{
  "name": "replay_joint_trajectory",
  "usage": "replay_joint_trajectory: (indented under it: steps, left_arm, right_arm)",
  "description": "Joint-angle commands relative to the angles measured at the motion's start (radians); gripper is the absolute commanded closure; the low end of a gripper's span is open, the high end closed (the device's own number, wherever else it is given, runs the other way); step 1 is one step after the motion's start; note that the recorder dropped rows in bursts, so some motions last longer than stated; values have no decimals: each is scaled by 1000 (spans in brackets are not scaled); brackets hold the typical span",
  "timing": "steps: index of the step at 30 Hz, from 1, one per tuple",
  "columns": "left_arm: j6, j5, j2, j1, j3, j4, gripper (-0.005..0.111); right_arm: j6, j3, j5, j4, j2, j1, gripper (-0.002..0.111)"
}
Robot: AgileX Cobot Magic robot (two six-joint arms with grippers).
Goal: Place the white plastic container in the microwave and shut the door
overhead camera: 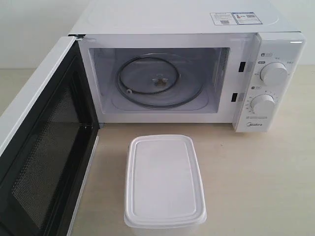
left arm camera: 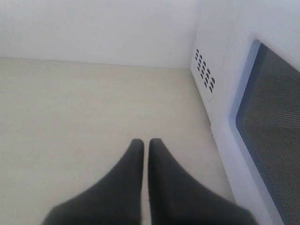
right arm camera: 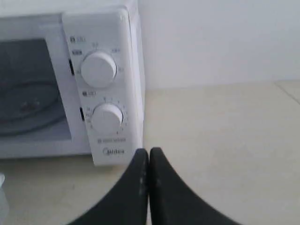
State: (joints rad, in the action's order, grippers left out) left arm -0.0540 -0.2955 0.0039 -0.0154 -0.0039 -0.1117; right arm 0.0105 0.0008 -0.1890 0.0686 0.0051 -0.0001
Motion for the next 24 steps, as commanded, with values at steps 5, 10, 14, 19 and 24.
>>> replay_joint_trajectory:
  steps: [5,10,14,19,24]
  left_arm:
    - [2,1,-4,-3,4,3,102]
    - [2,1,-4,-3,4,3,102]
    - [2,1,-4,-3,4,3,102]
    - [2,1,-4,-3,4,3,102]
    - [2,1,-4,-3,4,3,102]
  right_arm:
    - [-2,-1,338,3,-5,-6,109]
    - [-2,-1,333,3,-5,-6,109]
    - [-2,-59,330,5,29,-6,109]
    - [-2,-141,342,15,252,-6,109]
    - [-2,-154,440,15,382,-6,109]
